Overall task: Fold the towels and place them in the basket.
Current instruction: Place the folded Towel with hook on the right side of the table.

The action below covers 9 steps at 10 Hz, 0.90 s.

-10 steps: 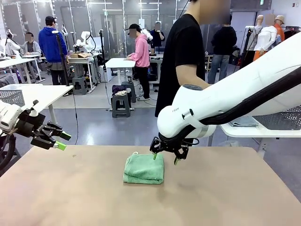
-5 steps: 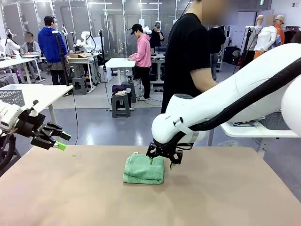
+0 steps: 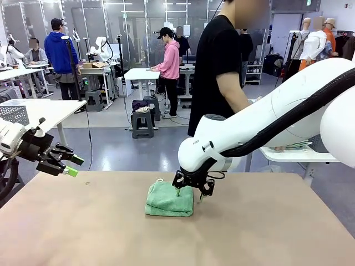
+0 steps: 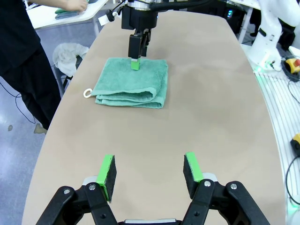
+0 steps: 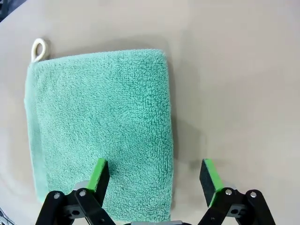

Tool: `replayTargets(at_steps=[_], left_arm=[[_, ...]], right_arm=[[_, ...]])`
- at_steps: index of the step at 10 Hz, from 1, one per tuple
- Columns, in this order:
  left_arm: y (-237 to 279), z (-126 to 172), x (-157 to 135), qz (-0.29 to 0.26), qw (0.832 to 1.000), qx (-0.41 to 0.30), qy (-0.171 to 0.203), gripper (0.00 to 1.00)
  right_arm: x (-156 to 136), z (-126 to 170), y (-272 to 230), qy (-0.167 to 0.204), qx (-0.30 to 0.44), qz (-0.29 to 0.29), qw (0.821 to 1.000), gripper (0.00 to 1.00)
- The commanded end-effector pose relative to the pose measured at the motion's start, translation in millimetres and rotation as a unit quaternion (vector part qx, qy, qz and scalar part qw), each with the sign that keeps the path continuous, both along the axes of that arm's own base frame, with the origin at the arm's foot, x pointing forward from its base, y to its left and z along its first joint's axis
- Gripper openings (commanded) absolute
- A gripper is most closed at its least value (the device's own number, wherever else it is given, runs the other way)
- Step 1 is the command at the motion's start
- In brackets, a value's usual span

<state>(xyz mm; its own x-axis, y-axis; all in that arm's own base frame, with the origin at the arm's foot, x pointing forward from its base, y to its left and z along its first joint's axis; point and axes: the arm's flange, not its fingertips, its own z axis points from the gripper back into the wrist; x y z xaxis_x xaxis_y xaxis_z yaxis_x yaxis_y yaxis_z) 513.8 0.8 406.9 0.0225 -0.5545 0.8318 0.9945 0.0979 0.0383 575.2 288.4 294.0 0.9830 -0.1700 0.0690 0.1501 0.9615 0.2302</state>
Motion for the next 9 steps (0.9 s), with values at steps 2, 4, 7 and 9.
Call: replayTargets(at_steps=[2,4,7,9], left_arm=[[0.6,0.4,-1.7,-0.003,1.0,0.0,-0.006,0.73],[0.6,0.4,-1.7,-0.003,1.0,0.0,-0.006,0.73],[0.6,0.4,-1.7,-0.003,1.0,0.0,-0.006,0.73],[0.6,0.4,-1.7,-0.003,1.0,0.0,-0.006,0.73]], right_arm=[[4.5,-3.1,5.4,-0.023,-0.004,0.0,1.0,0.78],[4.0,-2.7,6.2,-0.025,-0.004,0.003,1.0,0.73],[4.1,-0.3,6.8,-0.023,-0.011,0.001,1.0,0.62],[3.4,2.5,6.0,-0.019,-0.011,0.006,1.0,0.44]])
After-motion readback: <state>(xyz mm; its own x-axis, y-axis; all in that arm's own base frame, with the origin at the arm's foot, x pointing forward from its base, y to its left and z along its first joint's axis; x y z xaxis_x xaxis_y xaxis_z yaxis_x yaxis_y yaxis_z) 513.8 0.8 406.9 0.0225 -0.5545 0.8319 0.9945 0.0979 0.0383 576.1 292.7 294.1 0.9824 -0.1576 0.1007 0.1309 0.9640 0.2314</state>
